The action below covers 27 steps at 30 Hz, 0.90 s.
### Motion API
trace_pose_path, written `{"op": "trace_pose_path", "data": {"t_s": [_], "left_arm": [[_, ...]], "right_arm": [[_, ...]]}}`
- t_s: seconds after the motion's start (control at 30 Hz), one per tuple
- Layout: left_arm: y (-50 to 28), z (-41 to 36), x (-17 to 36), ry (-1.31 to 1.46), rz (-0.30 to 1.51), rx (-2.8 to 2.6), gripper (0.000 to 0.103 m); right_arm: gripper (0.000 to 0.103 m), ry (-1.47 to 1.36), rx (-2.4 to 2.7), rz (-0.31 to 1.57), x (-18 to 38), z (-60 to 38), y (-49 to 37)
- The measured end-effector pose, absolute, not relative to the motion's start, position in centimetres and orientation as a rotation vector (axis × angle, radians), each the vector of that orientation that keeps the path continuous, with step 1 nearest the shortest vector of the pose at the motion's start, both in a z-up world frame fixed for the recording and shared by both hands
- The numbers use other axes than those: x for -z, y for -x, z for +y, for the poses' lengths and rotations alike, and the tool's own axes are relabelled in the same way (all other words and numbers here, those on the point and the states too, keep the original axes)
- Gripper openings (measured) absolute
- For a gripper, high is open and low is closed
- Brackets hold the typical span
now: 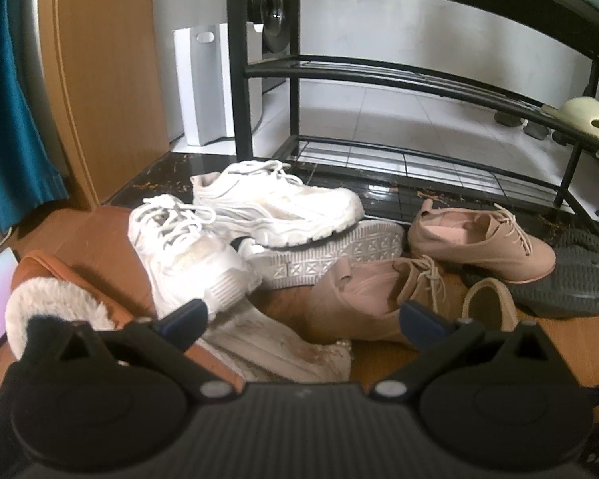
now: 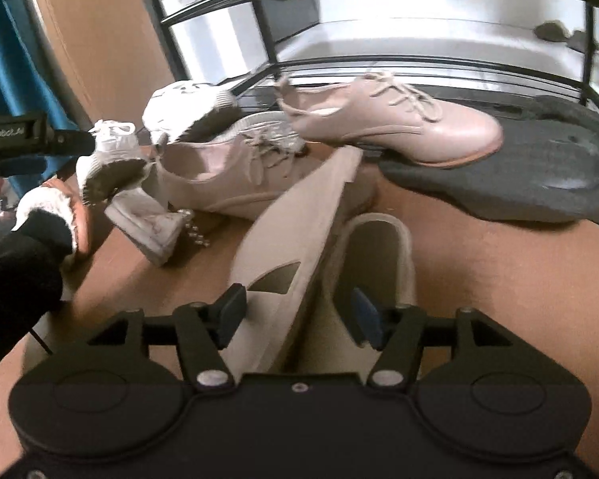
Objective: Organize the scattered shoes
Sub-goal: 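Lower the held mule beside the other mule and open the right gripper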
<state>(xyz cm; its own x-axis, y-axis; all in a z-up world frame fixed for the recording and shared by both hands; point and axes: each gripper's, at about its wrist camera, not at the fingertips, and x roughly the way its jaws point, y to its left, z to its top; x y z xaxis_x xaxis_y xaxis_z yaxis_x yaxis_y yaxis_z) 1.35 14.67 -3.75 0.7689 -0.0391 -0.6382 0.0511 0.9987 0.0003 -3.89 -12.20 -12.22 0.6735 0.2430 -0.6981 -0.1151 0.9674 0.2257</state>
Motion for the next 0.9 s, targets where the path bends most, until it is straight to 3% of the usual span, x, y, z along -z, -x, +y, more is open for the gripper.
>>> {"op": "trace_pose_path", "data": {"t_s": [0.2,0.23,0.27,0.3,0.53,0.9], "left_arm": [[-1.3,14.2,3.9,-0.032,0.689,0.058,0.103],[-1.3,14.1,3.9,-0.035,0.688,0.059,0.102],[-1.3,14.1,3.9,-0.036,0.687,0.060,0.102],[-1.3,14.1,3.9,-0.039,0.687,0.058,0.103],[-1.3,14.0,3.8,-0.048,0.673,0.047,0.102],[-1.6,14.8,3.6,-0.016,0.663,0.023,0.103]], "right_arm": [[0.064,-0.157,-0.046,0.820,12.2,-15.1,4.8],[0.073,-0.174,-0.047,0.768,11.5,-15.2,5.2],[0.093,-0.162,-0.047,0.745,11.1,-14.8,5.3],[0.102,-0.132,-0.060,0.710,10.7,-13.8,5.4],[0.103,0.190,-0.125,0.592,11.2,-4.2,4.8],[0.103,0.498,0.131,0.706,17.6,2.5,0.7]]}}
